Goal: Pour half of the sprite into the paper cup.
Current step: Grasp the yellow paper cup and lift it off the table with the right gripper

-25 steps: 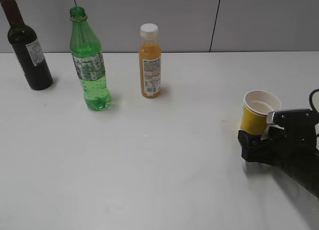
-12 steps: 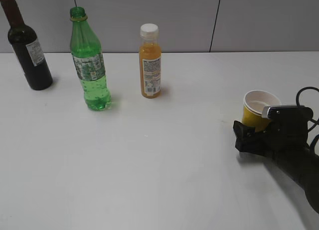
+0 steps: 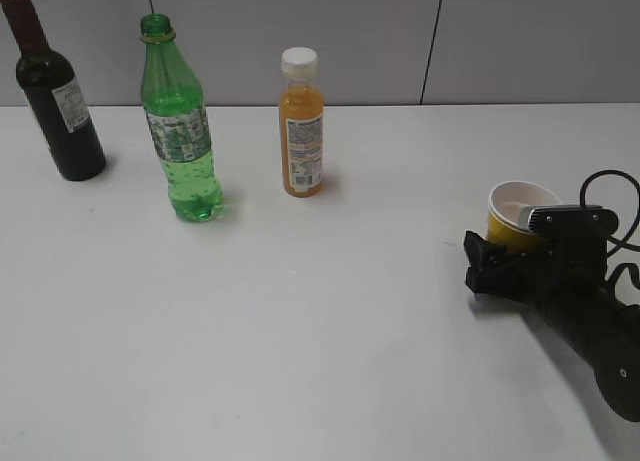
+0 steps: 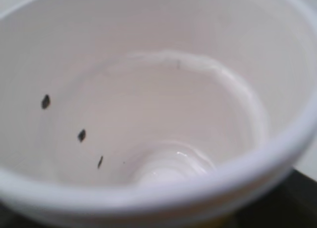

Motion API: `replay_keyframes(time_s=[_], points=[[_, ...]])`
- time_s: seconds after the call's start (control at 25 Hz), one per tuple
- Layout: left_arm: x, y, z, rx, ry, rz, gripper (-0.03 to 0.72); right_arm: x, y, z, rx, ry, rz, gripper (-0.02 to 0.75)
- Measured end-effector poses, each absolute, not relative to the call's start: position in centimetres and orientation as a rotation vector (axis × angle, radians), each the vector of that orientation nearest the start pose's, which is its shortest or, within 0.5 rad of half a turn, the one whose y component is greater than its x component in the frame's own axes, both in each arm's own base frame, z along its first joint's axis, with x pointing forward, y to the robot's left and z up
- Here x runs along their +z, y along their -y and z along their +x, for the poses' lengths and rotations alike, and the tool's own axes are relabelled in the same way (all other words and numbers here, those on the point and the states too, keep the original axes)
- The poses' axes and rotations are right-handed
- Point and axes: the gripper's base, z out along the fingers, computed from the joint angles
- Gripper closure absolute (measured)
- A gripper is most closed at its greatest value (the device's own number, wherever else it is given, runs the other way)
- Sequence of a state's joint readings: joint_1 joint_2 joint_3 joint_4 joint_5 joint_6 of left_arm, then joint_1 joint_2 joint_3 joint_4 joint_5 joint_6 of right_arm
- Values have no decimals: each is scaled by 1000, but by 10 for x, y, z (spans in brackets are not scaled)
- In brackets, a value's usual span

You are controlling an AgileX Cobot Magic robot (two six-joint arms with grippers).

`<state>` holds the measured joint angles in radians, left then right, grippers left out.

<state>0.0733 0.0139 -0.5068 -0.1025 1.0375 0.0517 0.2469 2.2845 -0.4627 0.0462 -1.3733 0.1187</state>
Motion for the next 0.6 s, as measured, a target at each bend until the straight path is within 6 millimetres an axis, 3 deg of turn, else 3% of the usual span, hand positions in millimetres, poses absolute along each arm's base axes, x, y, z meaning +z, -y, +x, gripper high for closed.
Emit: replay_keyframes(time_s=[0.28,0.6], points=[[281,8,-2,-43,-2024,-19,99,28,-66,278,206,-1919,-82,155],[281,8,-2,-43,-2024,-19,99,27,-64,279,188,-1917,-63,288]])
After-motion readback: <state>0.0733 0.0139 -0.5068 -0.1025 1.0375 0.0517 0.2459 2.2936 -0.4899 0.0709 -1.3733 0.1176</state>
